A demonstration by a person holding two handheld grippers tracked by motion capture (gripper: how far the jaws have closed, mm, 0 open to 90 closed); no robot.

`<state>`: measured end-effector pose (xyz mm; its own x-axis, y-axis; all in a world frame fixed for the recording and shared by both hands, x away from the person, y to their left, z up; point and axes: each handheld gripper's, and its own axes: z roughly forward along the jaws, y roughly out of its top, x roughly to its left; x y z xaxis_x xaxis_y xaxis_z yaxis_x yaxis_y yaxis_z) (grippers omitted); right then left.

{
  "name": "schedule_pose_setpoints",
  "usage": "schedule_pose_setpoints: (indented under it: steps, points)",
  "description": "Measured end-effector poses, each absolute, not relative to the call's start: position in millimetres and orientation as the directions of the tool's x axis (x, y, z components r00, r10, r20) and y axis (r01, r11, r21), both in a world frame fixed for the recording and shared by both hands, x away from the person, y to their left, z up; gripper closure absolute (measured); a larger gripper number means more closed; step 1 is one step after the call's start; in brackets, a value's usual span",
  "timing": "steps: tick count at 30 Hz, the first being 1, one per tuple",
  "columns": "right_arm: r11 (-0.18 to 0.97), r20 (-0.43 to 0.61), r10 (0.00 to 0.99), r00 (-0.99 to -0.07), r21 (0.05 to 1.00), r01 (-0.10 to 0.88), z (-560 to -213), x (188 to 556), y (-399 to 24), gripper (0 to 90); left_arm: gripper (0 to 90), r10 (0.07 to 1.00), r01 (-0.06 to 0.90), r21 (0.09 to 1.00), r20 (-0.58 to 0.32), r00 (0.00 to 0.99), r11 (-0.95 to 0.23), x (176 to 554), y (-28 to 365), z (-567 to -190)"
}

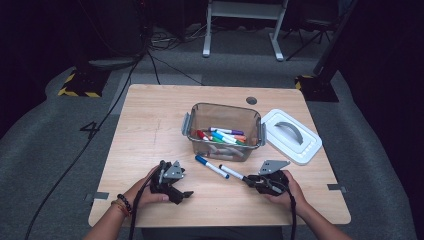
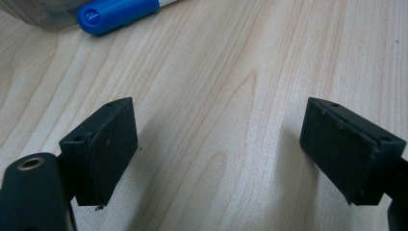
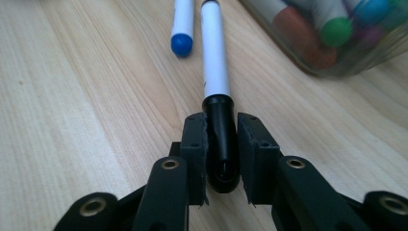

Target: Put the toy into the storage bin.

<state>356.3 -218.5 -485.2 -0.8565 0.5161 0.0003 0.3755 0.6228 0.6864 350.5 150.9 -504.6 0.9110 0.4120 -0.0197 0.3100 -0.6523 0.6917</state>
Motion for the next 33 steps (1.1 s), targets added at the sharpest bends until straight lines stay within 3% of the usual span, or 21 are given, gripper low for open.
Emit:
schedule_pose_setpoints:
  steps: [13,22,25,33]
  points:
    - [0.583,-0.034,0.474,-0.88,0.761,0.285,-444.0,346.0,-242.8,74.7,13.5,0.412,0.31,0.691,-0.02,0.911,-0.653,350.6,150.9,-504.6]
    - [0.58,-0.104,0.377,-0.92,0.801,0.147,-397.7,341.2,-231.7,74.6,13.5,0.412,0.311,0.691,-0.021,0.911,-0.652,350.6,150.9,-504.6]
    - [0.576,-0.136,0.326,-0.936,0.813,0.082,-371.0,350.0,-223.5,74.6,13.5,0.412,0.311,0.691,-0.021,0.911,-0.653,350.7,150.9,-504.6]
    - [0.589,-0.161,0.292,-0.943,0.807,0.045,-338.4,388.4,-205.6,74.6,13.5,0.412,0.311,0.691,-0.021,0.911,-0.653,350.7,150.9,-504.6]
